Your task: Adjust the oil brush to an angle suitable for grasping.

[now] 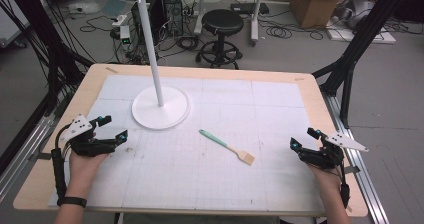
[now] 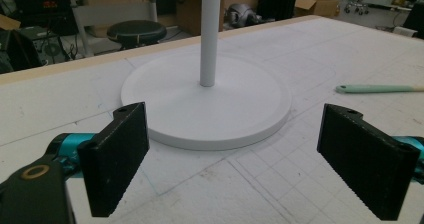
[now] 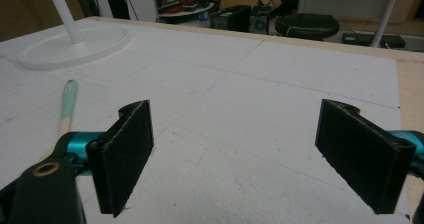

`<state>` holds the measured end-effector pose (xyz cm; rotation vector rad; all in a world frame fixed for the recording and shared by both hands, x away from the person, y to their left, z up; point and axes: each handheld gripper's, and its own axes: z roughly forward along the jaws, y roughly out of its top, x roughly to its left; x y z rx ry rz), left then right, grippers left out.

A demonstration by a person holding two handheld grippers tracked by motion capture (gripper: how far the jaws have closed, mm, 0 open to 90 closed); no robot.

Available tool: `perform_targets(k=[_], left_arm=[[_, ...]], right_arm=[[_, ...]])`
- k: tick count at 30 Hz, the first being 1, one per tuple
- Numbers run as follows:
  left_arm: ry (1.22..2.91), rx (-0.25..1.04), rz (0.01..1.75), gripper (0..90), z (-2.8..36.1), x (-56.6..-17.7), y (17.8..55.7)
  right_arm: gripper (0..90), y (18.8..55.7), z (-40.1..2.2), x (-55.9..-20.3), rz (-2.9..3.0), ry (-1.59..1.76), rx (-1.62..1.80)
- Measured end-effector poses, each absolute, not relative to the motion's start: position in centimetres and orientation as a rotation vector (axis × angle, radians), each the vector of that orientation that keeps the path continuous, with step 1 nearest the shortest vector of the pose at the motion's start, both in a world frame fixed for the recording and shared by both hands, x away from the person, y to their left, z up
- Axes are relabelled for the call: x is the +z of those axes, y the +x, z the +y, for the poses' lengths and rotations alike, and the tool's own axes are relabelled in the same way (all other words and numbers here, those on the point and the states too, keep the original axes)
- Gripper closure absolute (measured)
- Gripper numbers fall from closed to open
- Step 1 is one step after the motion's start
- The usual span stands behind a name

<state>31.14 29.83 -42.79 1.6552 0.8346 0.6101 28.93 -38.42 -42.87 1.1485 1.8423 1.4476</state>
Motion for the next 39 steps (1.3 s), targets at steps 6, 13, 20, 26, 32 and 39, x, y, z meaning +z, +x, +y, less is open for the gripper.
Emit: perform_targets(k=[6, 13, 20, 26, 32, 39], left_arm=[[1.662, 0.617, 0.828, 13.8, 29.82, -42.79, 31.17], [1.655, 0.624, 0.832, 13.8, 29.89, -42.74, 31.12], [1.650, 0.630, 0.830, 13.8, 29.96, -42.71, 31.12], [1.648, 0.638, 0.823, 13.8, 29.95, -42.68, 31.10], [1.652, 0.650, 0.816, 13.8, 29.88, -42.63, 31.05], [1.641, 0.657, 0.815, 13.8, 29.96, -42.52, 30.95]], right_arm=[[14.9, 28.97, -38.34, -42.76, 1.845, 1.147, 1.447], [14.8, 28.99, -38.19, -42.73, 1.854, 1.145, 1.444], [14.8, 29.08, -38.06, -42.69, 1.859, 1.143, 1.445], [14.8, 29.06, -37.98, -42.67, 1.866, 1.138, 1.457], [14.8, 29.05, -37.74, -42.47, 1.879, 1.114, 1.472], [14.8, 29.04, -37.70, -42.46, 1.883, 1.115, 1.469]])
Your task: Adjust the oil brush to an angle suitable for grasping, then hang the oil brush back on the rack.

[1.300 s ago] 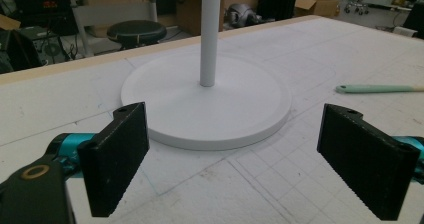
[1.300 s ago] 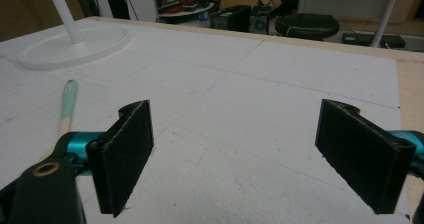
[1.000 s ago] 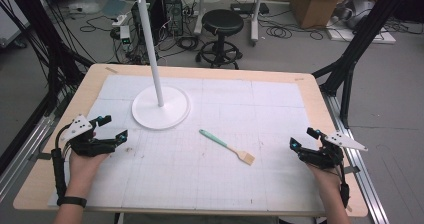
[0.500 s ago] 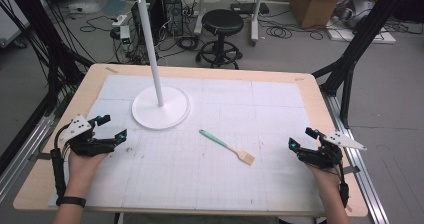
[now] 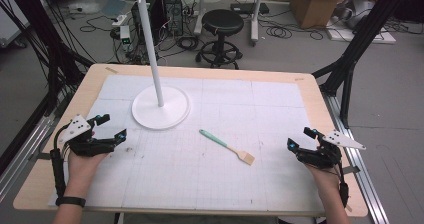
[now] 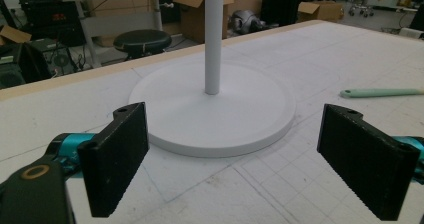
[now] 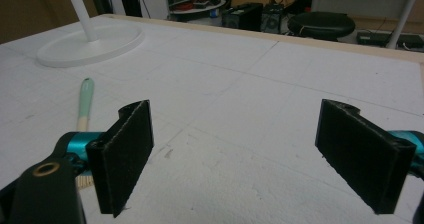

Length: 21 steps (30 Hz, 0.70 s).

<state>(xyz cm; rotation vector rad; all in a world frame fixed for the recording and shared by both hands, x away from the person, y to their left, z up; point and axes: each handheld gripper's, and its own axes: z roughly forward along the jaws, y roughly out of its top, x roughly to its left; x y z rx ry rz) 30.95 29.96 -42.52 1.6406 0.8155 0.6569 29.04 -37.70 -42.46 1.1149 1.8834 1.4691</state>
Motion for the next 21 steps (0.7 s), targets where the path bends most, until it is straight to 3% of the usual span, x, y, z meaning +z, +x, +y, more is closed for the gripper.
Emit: perform_targets(k=[21], left_arm=[[1.623, 0.644, 0.801, 13.8, 29.8, -42.3, 30.8]], right_arm=[[14.8, 29.3, -36.9, -41.2, 1.907, 1.078, 1.510]])
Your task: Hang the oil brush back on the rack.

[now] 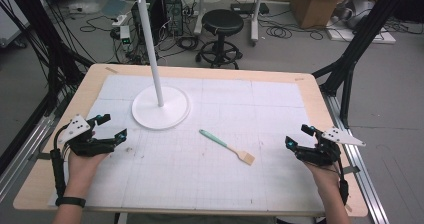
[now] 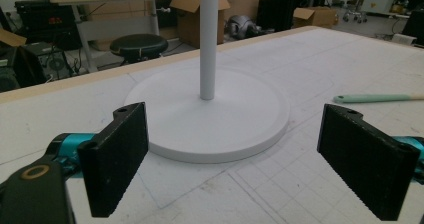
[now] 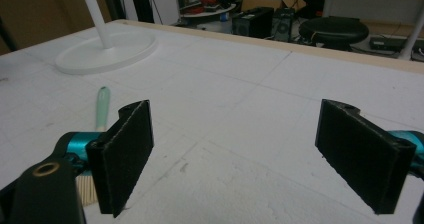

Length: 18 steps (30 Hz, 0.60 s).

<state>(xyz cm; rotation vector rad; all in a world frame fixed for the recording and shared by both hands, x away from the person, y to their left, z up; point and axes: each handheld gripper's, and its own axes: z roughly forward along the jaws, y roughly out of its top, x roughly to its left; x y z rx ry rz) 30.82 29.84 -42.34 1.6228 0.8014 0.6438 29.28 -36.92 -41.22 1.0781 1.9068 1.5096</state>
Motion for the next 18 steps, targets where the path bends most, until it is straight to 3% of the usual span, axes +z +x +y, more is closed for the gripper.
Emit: perform_targets(k=[18], left_arm=[[1.631, 0.610, 0.800, 13.8, 29.9, -42.3, 30.8]], right_arm=[[14.9, 32.8, -30.0, -40.8, 2.169, 0.942, 1.466]])
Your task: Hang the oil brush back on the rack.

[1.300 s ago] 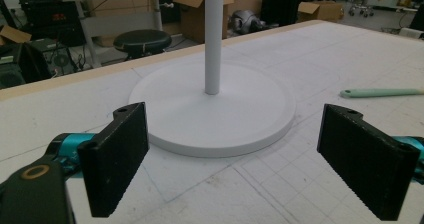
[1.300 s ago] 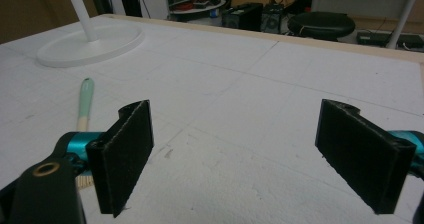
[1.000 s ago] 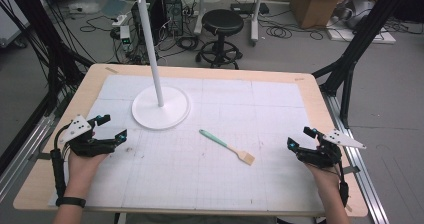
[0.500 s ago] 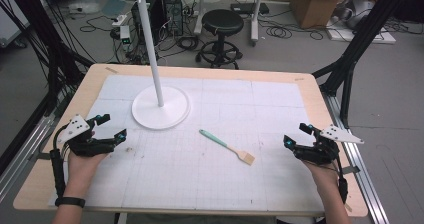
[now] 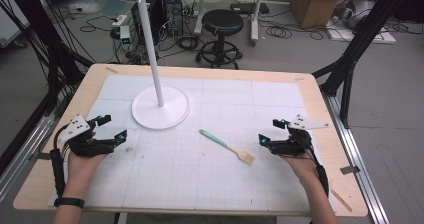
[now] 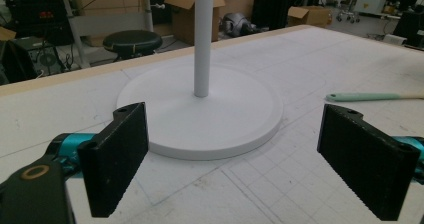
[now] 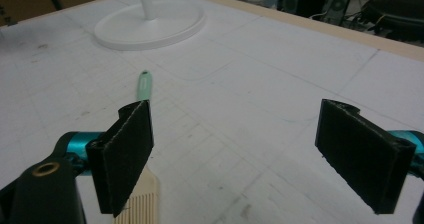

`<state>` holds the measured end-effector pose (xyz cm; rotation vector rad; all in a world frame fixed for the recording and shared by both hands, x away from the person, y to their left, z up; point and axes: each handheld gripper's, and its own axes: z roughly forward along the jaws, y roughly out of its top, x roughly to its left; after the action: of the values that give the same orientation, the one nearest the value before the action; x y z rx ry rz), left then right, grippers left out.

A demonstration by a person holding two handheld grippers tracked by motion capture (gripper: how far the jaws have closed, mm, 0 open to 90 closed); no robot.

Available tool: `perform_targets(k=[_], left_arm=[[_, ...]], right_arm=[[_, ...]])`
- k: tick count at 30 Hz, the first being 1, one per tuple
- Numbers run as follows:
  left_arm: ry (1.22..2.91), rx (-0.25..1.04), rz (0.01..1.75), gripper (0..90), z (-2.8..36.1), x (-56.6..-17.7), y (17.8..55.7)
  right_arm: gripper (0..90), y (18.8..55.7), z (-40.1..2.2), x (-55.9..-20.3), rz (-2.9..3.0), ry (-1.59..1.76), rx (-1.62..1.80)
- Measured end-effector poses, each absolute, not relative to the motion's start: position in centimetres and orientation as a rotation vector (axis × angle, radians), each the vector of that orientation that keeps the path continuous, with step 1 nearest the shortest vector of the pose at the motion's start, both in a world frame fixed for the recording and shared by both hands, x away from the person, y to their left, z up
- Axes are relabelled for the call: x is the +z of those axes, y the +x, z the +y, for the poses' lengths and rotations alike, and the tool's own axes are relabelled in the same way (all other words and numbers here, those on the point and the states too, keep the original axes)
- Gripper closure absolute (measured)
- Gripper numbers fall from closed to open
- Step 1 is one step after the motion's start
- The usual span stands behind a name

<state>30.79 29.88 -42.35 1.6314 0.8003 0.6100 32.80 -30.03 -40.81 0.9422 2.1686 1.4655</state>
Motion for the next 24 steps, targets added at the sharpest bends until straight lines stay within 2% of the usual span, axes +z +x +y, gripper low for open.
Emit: perform_targets(k=[8, 20, 24], left_arm=[[1.640, 0.614, 0.805, 13.7, 29.9, -42.5, 30.8], [1.634, 0.617, 0.814, 13.7, 30.1, -42.7, 30.8], [1.633, 0.613, 0.816, 13.7, 30.0, -42.8, 30.8]], right_arm=[[15.0, 33.7, -26.5, -41.7, 2.296, 0.896, 1.418], [16.1, 34.6, -23.5, -42.9, 2.404, 0.876, 1.343], [19.2, 34.8, -22.2, -43.3, 2.450, 0.846, 1.321]])
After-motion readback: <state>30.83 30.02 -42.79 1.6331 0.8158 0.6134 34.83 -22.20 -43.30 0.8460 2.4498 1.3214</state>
